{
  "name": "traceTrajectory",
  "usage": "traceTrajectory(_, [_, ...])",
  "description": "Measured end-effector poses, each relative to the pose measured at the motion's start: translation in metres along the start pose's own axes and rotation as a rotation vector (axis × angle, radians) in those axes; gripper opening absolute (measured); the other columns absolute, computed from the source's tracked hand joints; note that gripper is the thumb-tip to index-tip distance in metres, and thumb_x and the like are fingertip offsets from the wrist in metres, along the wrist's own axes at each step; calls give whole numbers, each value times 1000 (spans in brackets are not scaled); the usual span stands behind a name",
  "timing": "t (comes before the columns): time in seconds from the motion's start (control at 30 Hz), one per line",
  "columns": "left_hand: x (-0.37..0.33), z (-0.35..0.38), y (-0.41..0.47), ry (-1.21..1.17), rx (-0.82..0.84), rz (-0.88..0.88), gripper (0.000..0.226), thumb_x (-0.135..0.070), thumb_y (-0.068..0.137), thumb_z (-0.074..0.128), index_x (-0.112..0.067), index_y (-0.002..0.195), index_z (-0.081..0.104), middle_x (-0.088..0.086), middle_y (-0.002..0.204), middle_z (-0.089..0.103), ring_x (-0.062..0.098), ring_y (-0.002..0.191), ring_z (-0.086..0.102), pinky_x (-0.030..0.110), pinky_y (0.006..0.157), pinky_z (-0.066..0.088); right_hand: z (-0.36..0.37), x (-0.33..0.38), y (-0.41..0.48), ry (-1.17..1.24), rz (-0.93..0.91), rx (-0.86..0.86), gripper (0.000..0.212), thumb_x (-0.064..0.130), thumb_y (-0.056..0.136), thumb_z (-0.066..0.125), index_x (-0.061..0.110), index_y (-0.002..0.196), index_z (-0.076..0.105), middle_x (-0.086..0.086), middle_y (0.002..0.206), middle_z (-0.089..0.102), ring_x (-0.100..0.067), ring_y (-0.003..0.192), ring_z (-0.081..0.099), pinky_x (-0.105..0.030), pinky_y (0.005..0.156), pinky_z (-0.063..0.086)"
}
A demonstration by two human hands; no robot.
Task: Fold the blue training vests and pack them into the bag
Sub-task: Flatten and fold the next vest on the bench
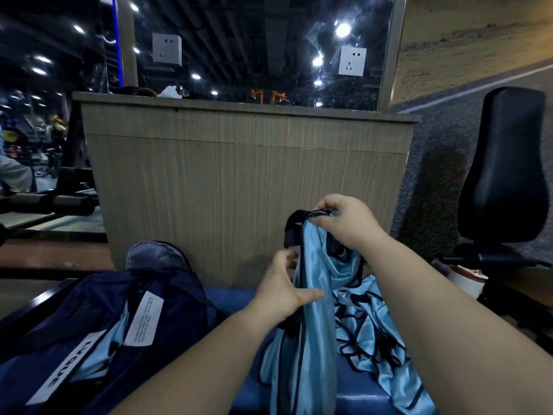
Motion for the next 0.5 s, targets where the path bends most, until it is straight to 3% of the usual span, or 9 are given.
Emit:
traceTrajectory(0.1, [1, 4, -5, 108, -93, 39, 76, -33, 71, 85, -33, 126, 33, -13, 120, 50, 3, 102, 53, 17, 79, 43, -11, 3, 2, 40, -22, -102, 17, 33, 87, 70, 34, 73, 60, 10, 79, 65, -13, 74, 61, -35, 72, 52])
traceTrajectory(0.2, [14, 5, -5, 127, -80, -30, 60, -32, 72, 83, -33, 114, 40, -16, 103, 58, -1, 83, 59, 14, 61, 48, -24, 1, 3, 73, -17, -187, 16, 33, 88, 69, 36, 75, 60, 15, 84, 63, -12, 79, 61, -35, 73, 52])
traceTrajectory(0.3, [28, -1, -2, 117, -93, -64, 39, -26, 72, 79, -27, 102, 54, -6, 99, 64, 6, 83, 63, 28, 72, 58, -40, -3, 3, 98, 1, -261, 11, 33, 89, 68, 36, 80, 60, 17, 86, 62, -13, 80, 60, -32, 68, 49])
traceTrajectory(0.43, [33, -25, -1, 133, -153, -87, 27, -15, 82, 65, -31, 100, 52, -8, 90, 65, 5, 76, 62, 20, 62, 50, -57, -21, 4, 98, 67, -337, 7, 37, 88, 67, 34, 84, 62, 18, 87, 61, -12, 80, 60, -30, 66, 47])
traceTrajectory(0.5, [34, -42, 5, 168, -189, -90, 22, -14, 83, 63, -28, 97, 53, -7, 92, 65, 9, 79, 61, 23, 66, 48, -63, -32, 3, 75, 116, -355, 7, 38, 88, 67, 33, 87, 64, 15, 90, 62, -15, 81, 60, -33, 70, 51])
Point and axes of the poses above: each hand's wrist, its own y-axis towards the middle knuckle, its own z-axis out of the palm, x = y × z, the point moved 8 cm from there along y, towards the middle knuckle
